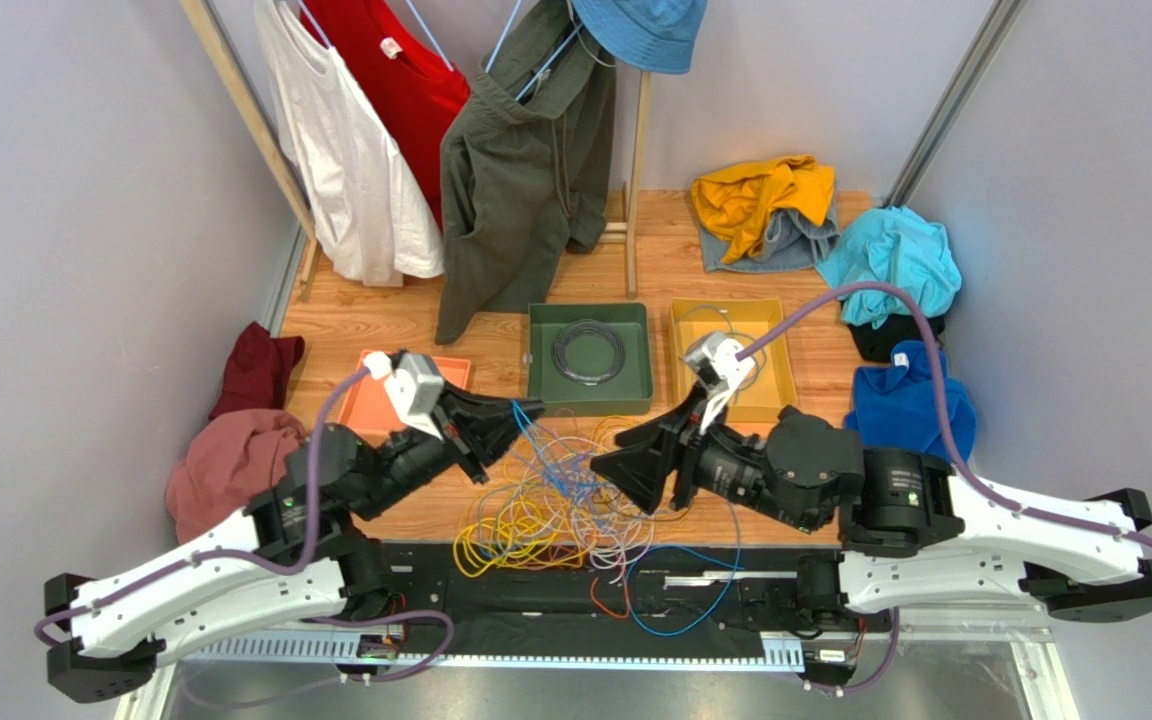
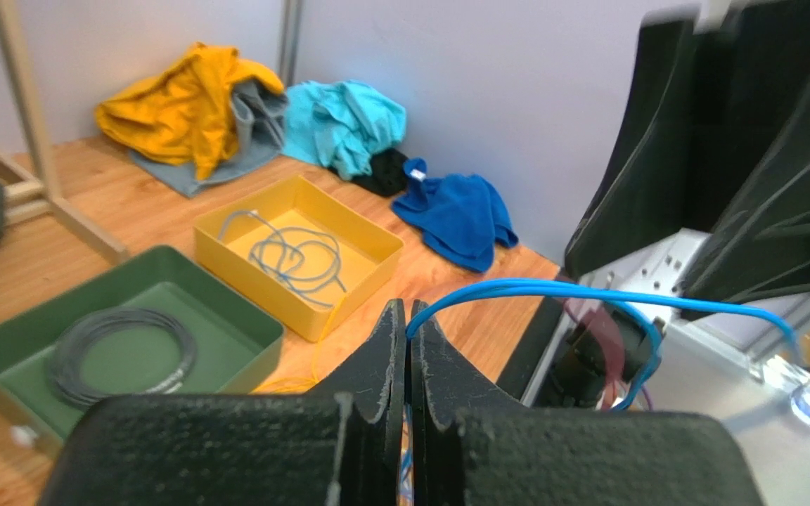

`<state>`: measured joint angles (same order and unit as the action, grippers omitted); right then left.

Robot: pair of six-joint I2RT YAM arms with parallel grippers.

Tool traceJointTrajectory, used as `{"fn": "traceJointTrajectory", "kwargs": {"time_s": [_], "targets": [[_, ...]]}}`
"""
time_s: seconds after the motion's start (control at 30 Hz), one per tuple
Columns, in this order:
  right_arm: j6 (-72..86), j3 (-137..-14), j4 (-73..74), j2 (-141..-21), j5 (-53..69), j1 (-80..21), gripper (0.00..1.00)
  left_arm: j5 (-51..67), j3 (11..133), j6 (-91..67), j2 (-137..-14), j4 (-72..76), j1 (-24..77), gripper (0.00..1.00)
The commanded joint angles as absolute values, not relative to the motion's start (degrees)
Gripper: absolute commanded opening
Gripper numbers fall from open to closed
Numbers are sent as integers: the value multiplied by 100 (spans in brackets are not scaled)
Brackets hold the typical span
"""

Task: Untangle the cables

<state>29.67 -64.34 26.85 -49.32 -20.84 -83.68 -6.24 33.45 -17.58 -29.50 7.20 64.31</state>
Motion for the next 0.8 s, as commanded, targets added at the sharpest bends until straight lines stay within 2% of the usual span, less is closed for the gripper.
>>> {"fn": "traceJointTrajectory", "kwargs": {"time_s": [0.0, 0.23, 0.57, 0.77], "targets": [[3278, -5996, 3390, -4430, -3433, -8429, 60, -1317, 4665, -1802, -3084, -815, 6442, 0], [3437, -5485, 3534, -3894, -3788, -8437, 58, -1784, 6669, -1749, -4032, -2477, 6442, 0], [2901, -5168, 2524, -3920, -3375, -8438, 55, -1529, 8682, -1433, -4948, -2821, 6442, 0], [2049, -4887, 1074, -4148, -3305, -8438, 59, -1222, 9421, -1503, -5422, -2927, 6442, 0]]}}
